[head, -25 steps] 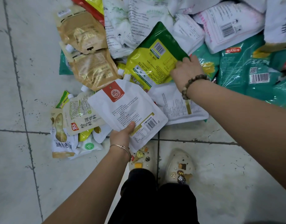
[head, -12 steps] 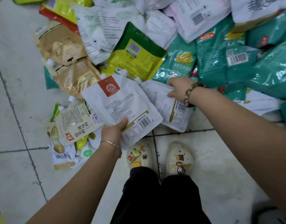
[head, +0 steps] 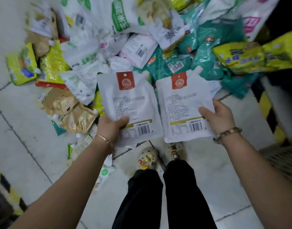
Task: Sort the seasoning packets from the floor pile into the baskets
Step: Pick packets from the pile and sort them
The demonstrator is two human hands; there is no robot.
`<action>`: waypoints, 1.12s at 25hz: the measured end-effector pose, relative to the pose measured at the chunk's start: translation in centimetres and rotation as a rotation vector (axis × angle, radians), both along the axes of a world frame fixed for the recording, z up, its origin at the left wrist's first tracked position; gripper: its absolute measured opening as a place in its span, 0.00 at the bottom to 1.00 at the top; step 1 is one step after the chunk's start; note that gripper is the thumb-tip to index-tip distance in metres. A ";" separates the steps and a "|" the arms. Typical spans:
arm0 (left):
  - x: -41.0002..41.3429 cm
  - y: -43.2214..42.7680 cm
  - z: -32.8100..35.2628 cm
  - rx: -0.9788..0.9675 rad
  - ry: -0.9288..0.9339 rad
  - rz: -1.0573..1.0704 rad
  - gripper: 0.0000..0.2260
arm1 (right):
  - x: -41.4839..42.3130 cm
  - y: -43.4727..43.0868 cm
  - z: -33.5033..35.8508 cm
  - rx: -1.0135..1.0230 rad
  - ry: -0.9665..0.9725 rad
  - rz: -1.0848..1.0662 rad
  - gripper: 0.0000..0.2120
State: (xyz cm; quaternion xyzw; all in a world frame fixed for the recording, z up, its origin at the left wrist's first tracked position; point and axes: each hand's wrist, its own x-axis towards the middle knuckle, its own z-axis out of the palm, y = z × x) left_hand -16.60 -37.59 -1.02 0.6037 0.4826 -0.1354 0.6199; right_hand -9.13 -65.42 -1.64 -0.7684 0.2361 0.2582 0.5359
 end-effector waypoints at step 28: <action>-7.8 -48.0 21.9 -0.027 -0.331 -1.090 0.14 | -33.2 -40.0 23.0 0.178 -0.408 -1.171 0.12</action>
